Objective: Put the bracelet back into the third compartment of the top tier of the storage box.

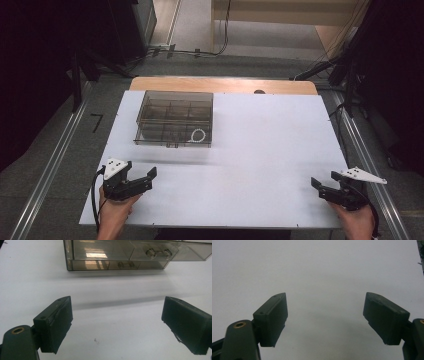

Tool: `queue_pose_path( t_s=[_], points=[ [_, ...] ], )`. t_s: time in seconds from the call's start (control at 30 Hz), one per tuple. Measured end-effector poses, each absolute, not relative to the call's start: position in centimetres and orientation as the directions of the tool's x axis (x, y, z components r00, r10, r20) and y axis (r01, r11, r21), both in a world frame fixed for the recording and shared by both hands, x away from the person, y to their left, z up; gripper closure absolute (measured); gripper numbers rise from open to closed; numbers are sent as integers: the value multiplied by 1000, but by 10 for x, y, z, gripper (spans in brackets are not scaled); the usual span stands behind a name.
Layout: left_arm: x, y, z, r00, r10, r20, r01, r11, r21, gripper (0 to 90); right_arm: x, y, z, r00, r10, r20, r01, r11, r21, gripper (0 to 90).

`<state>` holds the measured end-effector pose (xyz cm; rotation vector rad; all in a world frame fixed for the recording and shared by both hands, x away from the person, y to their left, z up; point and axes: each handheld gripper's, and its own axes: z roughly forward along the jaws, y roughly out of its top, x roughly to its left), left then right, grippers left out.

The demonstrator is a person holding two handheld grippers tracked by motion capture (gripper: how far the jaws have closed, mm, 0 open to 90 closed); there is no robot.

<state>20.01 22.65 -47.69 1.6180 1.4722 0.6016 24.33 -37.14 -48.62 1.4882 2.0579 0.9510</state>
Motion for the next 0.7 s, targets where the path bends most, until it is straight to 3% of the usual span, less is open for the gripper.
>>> queue_pose_path(
  t_s=[0.7],
  points=[
    [185,234,-482,189,962,-197,577,54,815,86,243,-372,-487,-336,941,53,652,191,734,185]
  ],
)
